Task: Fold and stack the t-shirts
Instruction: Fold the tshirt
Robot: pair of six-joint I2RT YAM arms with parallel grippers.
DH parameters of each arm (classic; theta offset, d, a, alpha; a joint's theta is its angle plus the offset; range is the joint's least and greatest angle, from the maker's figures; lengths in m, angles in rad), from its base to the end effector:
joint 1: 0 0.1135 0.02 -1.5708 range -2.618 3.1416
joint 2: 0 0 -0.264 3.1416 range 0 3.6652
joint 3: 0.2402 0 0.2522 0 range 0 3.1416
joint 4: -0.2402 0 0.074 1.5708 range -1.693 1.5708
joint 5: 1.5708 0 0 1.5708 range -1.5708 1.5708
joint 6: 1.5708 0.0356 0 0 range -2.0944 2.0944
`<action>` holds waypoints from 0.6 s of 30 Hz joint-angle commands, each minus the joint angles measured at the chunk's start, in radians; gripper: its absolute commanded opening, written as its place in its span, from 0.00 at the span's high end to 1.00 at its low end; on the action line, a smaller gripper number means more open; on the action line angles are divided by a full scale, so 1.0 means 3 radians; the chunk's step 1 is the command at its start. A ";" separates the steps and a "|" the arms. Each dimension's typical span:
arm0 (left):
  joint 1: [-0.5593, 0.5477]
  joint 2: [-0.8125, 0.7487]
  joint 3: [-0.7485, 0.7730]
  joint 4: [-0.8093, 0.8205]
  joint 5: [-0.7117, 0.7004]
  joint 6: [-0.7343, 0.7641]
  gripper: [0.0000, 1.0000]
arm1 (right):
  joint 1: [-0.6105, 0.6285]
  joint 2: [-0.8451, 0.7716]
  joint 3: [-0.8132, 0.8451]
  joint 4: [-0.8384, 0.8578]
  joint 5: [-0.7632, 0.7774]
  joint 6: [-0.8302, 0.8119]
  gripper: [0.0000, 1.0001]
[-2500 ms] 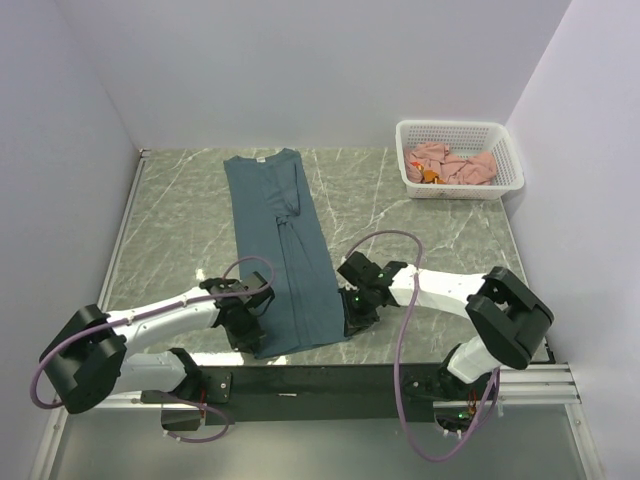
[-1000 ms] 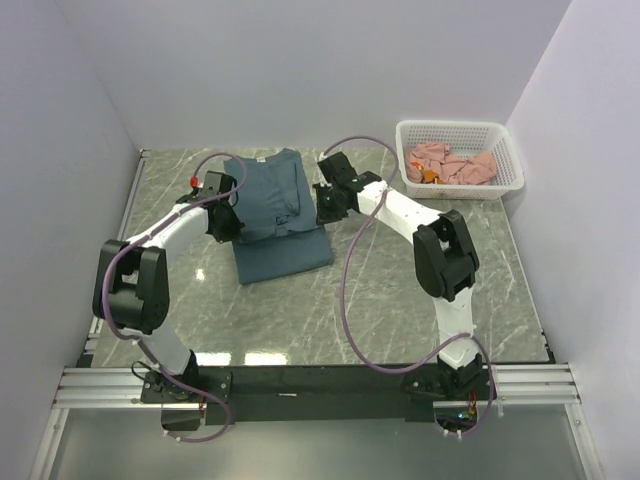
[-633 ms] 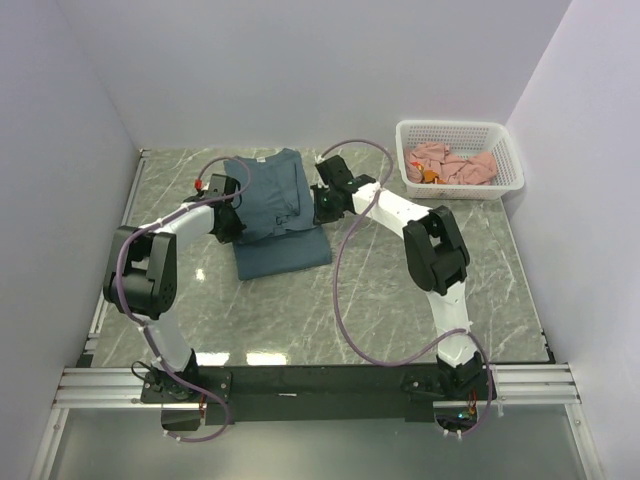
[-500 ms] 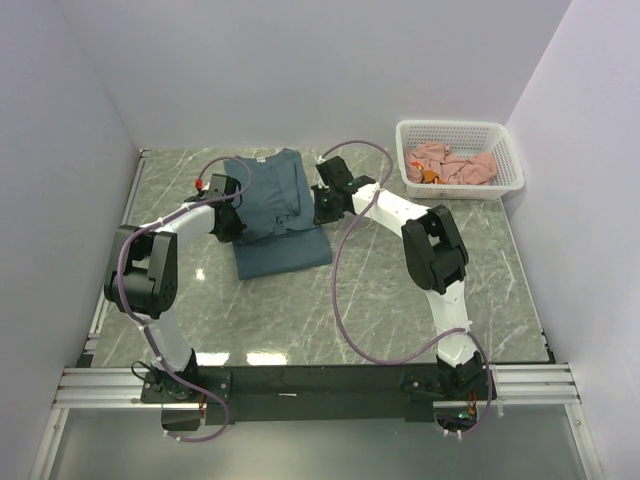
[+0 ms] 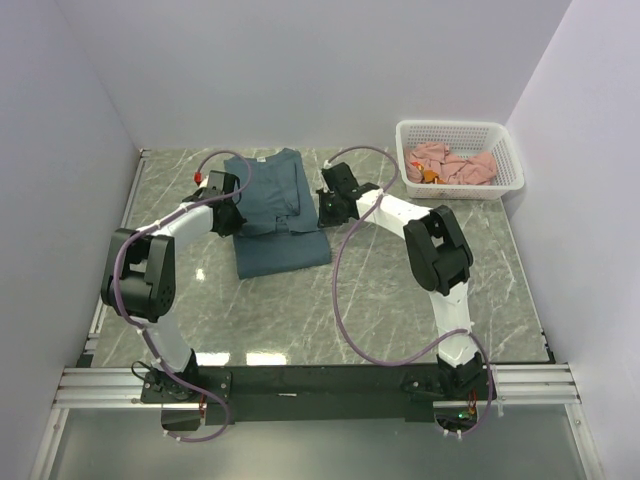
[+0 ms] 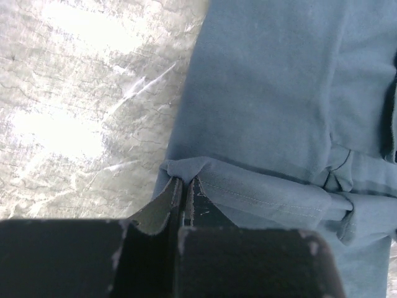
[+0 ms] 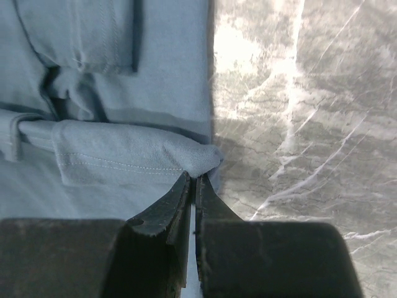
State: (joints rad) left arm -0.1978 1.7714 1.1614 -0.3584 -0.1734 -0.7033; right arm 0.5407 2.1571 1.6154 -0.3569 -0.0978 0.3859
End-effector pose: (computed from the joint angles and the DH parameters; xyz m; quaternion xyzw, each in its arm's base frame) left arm 0.3636 -0.0666 0.1912 -0.2628 0.9147 -0.0543 0.3021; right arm 0.4055 0.2475 0.1729 -0.0890 0.9389 0.1885 0.2741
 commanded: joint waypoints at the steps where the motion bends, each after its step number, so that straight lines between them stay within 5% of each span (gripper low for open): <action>1: 0.0015 -0.0076 0.0045 0.0100 -0.0082 0.0069 0.99 | -0.0059 -0.0226 0.0015 0.0121 0.0132 0.0007 1.00; 10: 0.0015 0.0078 0.0035 0.0182 -0.0107 0.0064 0.99 | -0.0069 -0.0211 -0.0102 0.0228 0.0173 0.0059 1.00; 14: 0.0015 0.0195 0.0035 0.0167 -0.0168 -0.0008 0.89 | -0.0074 -0.0129 -0.0062 0.0218 0.0183 0.0048 0.99; 18: 0.0015 0.0191 -0.0021 0.0167 -0.0291 -0.0105 0.70 | -0.0084 -0.0083 0.0005 0.0213 0.0132 0.0064 0.81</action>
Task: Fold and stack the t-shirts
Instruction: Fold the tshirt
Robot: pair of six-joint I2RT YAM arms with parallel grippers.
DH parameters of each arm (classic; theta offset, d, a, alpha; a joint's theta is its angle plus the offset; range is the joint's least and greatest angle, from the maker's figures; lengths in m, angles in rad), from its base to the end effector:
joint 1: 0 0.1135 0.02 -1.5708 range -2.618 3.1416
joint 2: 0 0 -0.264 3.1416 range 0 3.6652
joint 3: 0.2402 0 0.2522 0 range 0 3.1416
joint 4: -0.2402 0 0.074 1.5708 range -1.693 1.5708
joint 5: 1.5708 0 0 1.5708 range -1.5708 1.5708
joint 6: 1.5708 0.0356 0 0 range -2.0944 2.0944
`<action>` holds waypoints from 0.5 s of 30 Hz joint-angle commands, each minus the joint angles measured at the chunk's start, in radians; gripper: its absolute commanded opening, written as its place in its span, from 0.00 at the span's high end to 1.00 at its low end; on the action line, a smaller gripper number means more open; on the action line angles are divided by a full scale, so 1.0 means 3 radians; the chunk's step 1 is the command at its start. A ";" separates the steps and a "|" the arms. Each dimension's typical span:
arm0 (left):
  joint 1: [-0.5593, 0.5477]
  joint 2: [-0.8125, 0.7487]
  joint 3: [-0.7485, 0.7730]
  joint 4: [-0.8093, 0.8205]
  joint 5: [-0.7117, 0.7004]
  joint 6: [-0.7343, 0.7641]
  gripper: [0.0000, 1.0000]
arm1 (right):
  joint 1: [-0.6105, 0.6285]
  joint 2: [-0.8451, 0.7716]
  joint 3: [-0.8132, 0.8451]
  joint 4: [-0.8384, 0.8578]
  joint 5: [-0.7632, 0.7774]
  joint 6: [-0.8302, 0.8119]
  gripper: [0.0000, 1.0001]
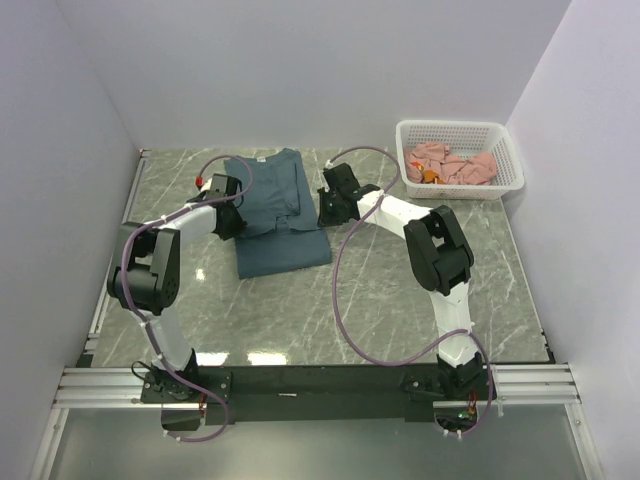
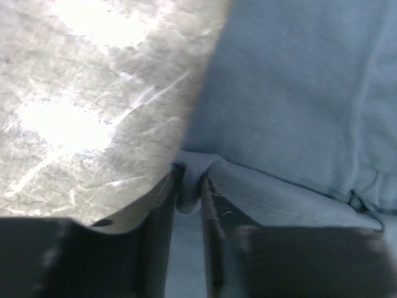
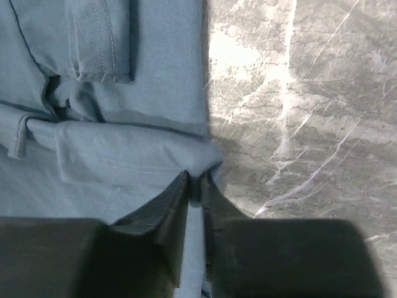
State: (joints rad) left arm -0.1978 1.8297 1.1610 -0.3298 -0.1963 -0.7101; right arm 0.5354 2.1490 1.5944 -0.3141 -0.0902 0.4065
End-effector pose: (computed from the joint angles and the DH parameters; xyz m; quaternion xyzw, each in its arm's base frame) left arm 0.3700 -0.0671 0.1723 -0.2686 0.9166 -0.0387 0.2937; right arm 0.4067 0.2450 0.1730 -0.0759 0.9351 0.1936 0.2869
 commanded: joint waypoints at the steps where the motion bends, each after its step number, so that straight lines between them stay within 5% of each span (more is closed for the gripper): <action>1: 0.0015 -0.0024 -0.0030 0.0051 -0.0235 -0.0097 0.66 | -0.0067 -0.0066 0.0085 0.0076 0.0076 0.0000 0.77; 4: 0.0015 -0.0157 -0.0030 0.0000 -0.0292 -0.0154 0.38 | -0.0067 -0.0178 0.0080 0.0091 0.0076 0.0015 0.68; 7: 0.0005 -0.0346 -0.0005 -0.0117 -0.0277 -0.0169 0.22 | -0.0056 -0.0398 -0.0047 0.0203 0.0116 0.0056 0.65; 15: -0.0250 -0.0949 -0.0198 -0.0414 -0.0322 -0.0501 0.25 | 0.0051 -0.0895 -0.0645 0.0694 -0.0097 0.0276 0.65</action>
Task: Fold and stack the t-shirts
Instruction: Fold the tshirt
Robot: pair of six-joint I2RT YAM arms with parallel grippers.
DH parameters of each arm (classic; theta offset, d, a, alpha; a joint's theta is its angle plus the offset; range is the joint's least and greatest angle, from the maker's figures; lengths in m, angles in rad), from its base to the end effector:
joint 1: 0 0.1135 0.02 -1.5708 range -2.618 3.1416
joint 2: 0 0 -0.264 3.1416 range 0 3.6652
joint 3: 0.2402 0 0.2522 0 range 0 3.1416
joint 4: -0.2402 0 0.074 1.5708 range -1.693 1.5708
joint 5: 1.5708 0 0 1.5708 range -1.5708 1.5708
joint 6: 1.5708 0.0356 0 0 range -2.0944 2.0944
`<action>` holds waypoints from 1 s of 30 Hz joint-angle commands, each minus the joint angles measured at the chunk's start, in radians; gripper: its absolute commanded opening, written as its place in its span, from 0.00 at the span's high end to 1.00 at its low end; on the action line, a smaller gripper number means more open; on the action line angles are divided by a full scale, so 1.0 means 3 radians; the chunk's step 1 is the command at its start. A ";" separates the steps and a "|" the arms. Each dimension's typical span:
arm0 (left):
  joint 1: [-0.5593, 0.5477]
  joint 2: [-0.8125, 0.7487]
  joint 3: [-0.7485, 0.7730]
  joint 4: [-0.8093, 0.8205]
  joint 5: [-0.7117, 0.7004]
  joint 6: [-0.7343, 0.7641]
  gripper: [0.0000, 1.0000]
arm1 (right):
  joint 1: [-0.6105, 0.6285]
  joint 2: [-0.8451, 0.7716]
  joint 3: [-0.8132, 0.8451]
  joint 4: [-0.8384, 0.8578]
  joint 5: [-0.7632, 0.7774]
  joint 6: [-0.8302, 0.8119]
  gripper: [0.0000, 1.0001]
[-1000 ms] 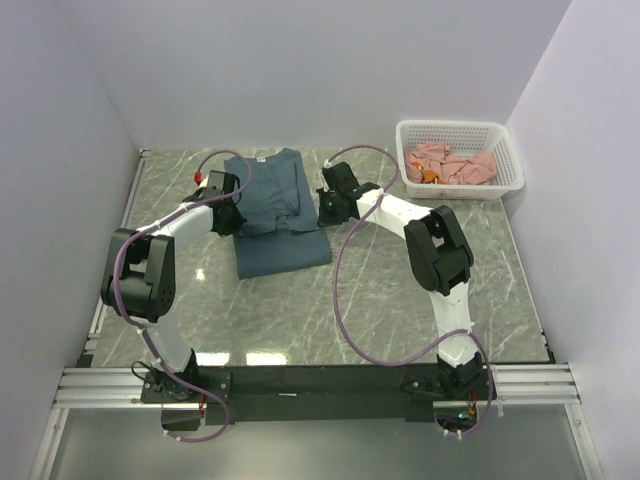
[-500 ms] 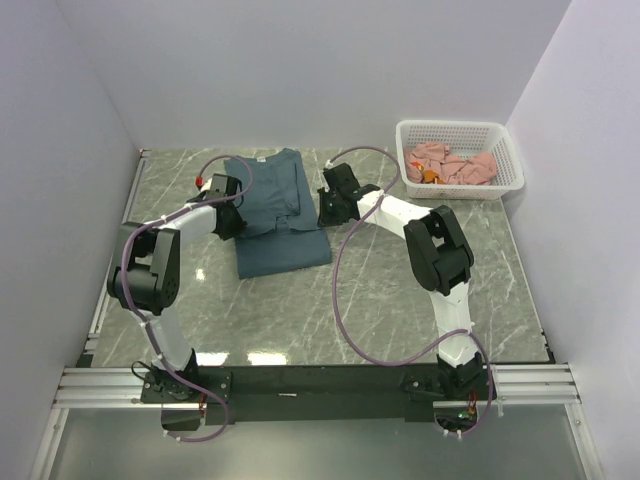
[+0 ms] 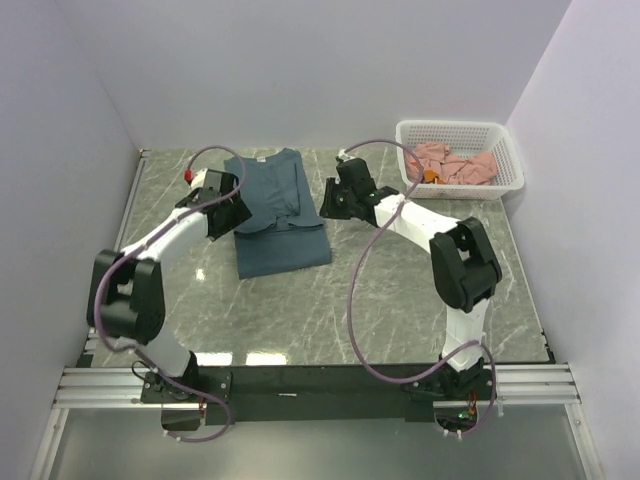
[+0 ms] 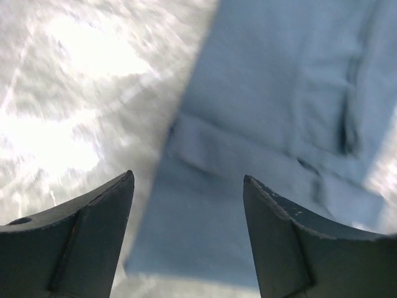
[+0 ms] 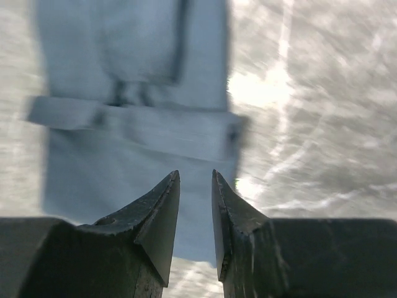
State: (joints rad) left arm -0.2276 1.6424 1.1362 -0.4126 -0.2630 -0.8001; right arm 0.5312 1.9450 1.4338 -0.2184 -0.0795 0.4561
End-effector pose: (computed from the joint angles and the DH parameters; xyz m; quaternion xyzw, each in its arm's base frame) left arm 0.3411 -0.0695 0.2244 -0.3055 0.8891 -0.0479 0.3375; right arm 0.3789 0.2259 0.2187 -0.0505 0.9109 0.2253 0.3421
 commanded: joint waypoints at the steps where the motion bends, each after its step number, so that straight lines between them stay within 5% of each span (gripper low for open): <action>1: -0.0202 -0.0457 -0.0172 -0.0123 -0.0120 -0.0272 0.27 | 0.0080 -0.0204 -0.0136 0.0431 -0.0159 0.0136 0.66; 4: -0.0392 -0.0602 -0.0366 0.0019 -0.0131 -0.0334 0.32 | 0.0152 -0.0168 -0.0238 0.0564 -0.0241 0.0187 0.66; 11: -0.0668 -0.0352 -0.0643 0.0439 0.0110 -0.0288 0.69 | 0.0249 0.0123 -0.0274 0.0957 -0.0568 0.0376 0.70; 14: -0.0760 -0.0148 -0.0684 0.0511 0.0151 -0.0293 0.76 | 0.0275 0.0261 -0.0264 0.1045 -0.0635 0.0418 0.73; 23: -0.0821 -0.0014 -0.1016 0.0516 0.0212 -0.0360 0.82 | 0.0280 0.0644 -0.0147 0.1132 -0.0706 0.0469 0.76; 30: -0.0821 -0.0024 -0.1118 0.0501 0.0237 -0.0329 0.82 | 0.0208 0.1048 0.0557 0.0805 -0.0522 0.0336 0.76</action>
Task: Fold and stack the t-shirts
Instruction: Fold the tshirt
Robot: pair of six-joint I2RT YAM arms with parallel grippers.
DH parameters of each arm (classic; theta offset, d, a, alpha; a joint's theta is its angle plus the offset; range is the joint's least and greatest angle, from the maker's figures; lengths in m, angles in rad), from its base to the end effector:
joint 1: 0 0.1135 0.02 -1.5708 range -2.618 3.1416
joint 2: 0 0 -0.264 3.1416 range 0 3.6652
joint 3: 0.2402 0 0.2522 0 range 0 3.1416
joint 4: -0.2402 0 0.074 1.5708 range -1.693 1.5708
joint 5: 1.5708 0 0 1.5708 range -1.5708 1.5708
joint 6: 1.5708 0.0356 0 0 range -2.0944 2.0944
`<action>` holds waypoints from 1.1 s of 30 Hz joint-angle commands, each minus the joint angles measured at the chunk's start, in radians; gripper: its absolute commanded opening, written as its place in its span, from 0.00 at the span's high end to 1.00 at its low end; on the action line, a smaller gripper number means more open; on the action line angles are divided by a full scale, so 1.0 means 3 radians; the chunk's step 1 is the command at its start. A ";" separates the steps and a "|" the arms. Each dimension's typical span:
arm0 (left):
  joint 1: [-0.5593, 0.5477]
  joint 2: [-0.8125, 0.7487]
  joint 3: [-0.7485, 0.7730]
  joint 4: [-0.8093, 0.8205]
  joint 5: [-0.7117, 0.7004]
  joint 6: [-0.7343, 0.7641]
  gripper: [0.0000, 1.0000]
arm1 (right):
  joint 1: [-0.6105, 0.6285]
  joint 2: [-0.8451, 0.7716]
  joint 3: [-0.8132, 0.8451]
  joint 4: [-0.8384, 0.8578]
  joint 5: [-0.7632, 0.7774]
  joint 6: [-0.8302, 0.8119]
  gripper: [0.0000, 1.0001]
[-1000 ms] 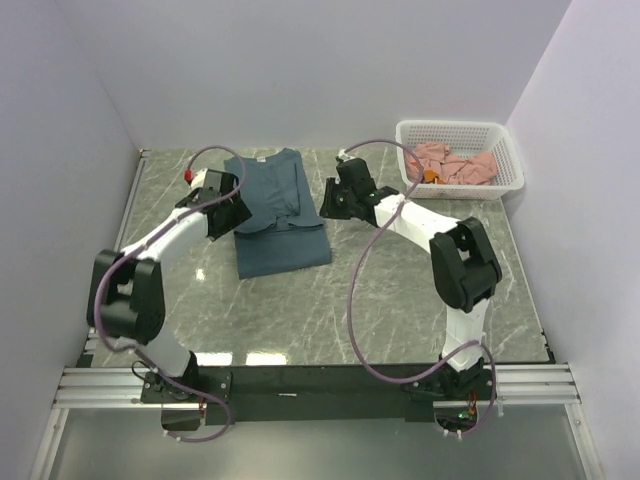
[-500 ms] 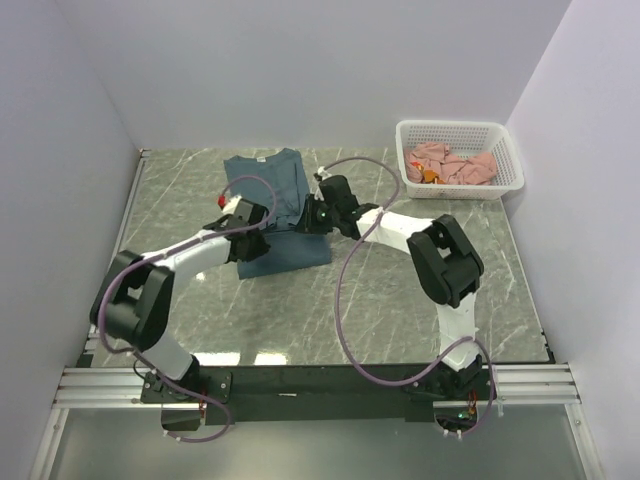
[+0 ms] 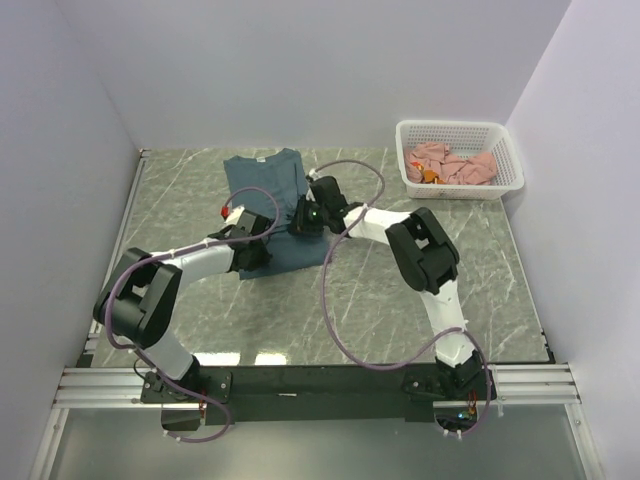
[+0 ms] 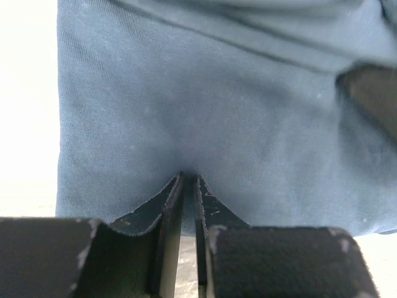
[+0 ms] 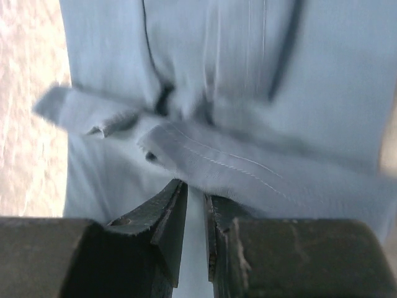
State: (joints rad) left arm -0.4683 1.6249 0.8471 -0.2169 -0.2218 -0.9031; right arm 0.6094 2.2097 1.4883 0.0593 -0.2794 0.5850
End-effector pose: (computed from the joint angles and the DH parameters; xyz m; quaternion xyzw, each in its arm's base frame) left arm 0.2803 -0.1330 0.1568 -0.2362 0.9237 -0.0967 0.2857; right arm 0.3932 0.2864 0.1422 -0.0720 0.8890 0.3478 0.2890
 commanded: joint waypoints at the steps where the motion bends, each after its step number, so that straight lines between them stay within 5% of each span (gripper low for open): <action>1: -0.0019 0.0014 -0.0165 -0.0151 0.0105 0.0009 0.82 | -0.0073 0.0217 0.0494 -0.0156 0.0169 -0.0109 0.76; 6: -0.0045 -0.0052 -0.0297 -0.0146 0.0151 -0.0011 0.82 | -0.0170 0.0595 0.1474 -0.0545 0.0297 -0.0186 0.75; 11: -0.0055 -0.0149 -0.0369 -0.0157 0.0187 -0.0042 0.82 | -0.0272 0.0499 0.1748 -0.0648 0.0211 -0.0222 0.70; 24: -0.0045 -0.0906 -0.0241 -0.0239 0.0157 -0.0247 0.76 | -0.0339 -0.0983 -0.0883 0.0599 -0.1282 0.0488 0.65; 33: 0.0496 -0.0953 -0.0951 0.0303 0.0478 -0.0405 0.84 | -0.0502 -0.0679 -0.1534 0.1258 -0.1773 0.0815 0.65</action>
State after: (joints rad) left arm -0.3660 1.3117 0.6315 -0.1772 -0.1410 -0.9939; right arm 0.4969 1.9587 1.0695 0.2760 -0.7258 0.7628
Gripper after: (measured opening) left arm 0.166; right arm 0.349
